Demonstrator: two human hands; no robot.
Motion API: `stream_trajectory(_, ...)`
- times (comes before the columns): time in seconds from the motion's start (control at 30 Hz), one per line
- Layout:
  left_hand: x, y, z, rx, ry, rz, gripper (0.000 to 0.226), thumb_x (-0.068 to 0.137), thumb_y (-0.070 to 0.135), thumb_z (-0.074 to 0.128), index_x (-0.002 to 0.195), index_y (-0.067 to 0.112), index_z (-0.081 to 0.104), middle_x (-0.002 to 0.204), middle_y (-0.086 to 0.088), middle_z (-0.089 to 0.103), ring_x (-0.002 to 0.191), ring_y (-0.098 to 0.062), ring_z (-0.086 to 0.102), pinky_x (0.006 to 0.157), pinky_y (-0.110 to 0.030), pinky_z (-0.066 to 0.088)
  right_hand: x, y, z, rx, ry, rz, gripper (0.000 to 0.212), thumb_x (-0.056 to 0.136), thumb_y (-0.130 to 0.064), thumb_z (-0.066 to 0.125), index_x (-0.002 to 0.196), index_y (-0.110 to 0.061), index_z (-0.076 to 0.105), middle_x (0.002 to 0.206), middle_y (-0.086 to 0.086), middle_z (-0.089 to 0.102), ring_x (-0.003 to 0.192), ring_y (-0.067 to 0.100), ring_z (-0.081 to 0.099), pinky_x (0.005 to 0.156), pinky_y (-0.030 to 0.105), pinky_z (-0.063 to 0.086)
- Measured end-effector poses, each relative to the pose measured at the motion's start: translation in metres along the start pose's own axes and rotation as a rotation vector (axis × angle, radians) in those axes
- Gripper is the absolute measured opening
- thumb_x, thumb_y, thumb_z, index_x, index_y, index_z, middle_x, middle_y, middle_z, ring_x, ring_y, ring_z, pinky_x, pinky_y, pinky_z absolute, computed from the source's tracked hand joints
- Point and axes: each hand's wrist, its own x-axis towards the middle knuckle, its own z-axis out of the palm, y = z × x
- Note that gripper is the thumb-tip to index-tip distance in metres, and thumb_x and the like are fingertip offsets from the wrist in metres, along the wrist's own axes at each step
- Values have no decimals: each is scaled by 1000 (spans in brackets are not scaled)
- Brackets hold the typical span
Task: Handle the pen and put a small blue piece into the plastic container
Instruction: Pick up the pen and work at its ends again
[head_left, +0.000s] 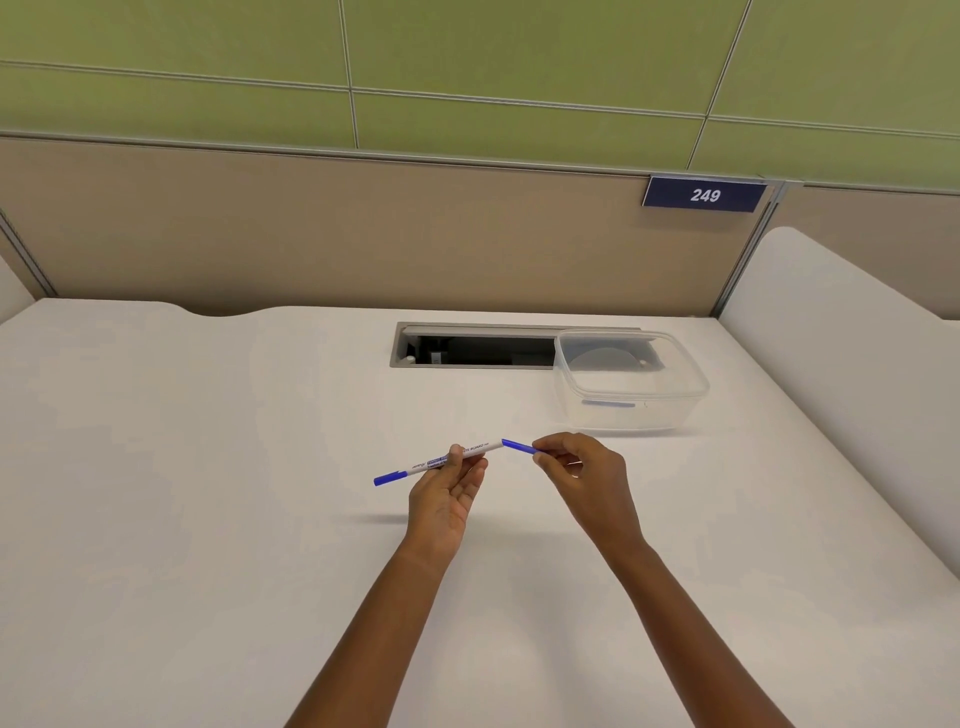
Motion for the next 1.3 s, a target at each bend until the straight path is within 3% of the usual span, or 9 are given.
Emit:
stream_trajectory(0.13,0,1,0,35,2,20,13,88,9,54,81,2,62,60,-7,73,58,-15,71,54,-20,58,2,-1,-2,-106,-22,-93,12,80,-1,63,88,-8,68,84,6,68,67,7,57,65,3,43)
stream_trajectory(0.3,-2,2,-1,104,-6,68,12,88,8,54,81,2,62,59,-5,73,57,-14,71,56,-20,58,4,-3,-4,-166,-40,-151,12,81,1,60,88,-5,67,87,12,68,77,22,61,70,23,44)
stream_trajectory(0.43,-3,4,-1,128,-23,86,11,88,7,54,82,3,62,59,-4,73,57,-14,71,56,-19,58,4,-4,-2,-150,-49,-133,12,84,0,55,89,-4,66,87,12,67,78,20,56,67,17,39)
stream_trajectory(0.6,-5,4,1,160,-38,96,11,88,8,54,82,3,61,59,-3,73,58,-13,71,56,-19,58,6,-1,0,-132,-97,-52,16,90,-8,49,88,-4,64,80,12,64,72,20,53,61,19,34)
stream_trajectory(0.73,-5,4,1,157,-38,99,10,88,7,54,82,3,61,59,-3,73,58,-14,71,57,-19,58,5,-1,0,29,-92,71,9,88,-17,54,93,-15,62,75,3,61,72,18,57,65,19,43)
stream_trajectory(0.87,-5,4,0,168,-40,105,9,88,7,54,85,3,61,60,-2,73,58,-13,71,59,-19,58,4,-1,-1,74,-112,97,16,83,-5,58,89,-19,60,73,-9,60,71,5,57,61,3,42)
stream_trajectory(1.0,-6,2,1,182,-47,107,9,88,8,54,84,3,61,60,-2,73,59,-13,71,58,-19,58,5,0,-1,65,-112,99,13,83,-3,57,84,-14,64,72,-13,60,68,4,57,60,2,42)
stream_trajectory(1.17,-7,4,1,185,-56,112,10,89,8,53,84,4,61,60,-2,73,59,-12,71,59,-18,58,4,1,1,87,-118,114,5,86,-16,58,84,-20,60,70,-2,62,66,11,58,60,9,43)
stream_trajectory(1.3,-8,5,1,197,-55,114,9,88,8,54,85,3,61,60,-2,73,59,-12,71,58,-18,58,4,2,1,79,-122,102,13,83,-7,58,85,-20,58,70,-2,60,66,8,57,58,6,42)
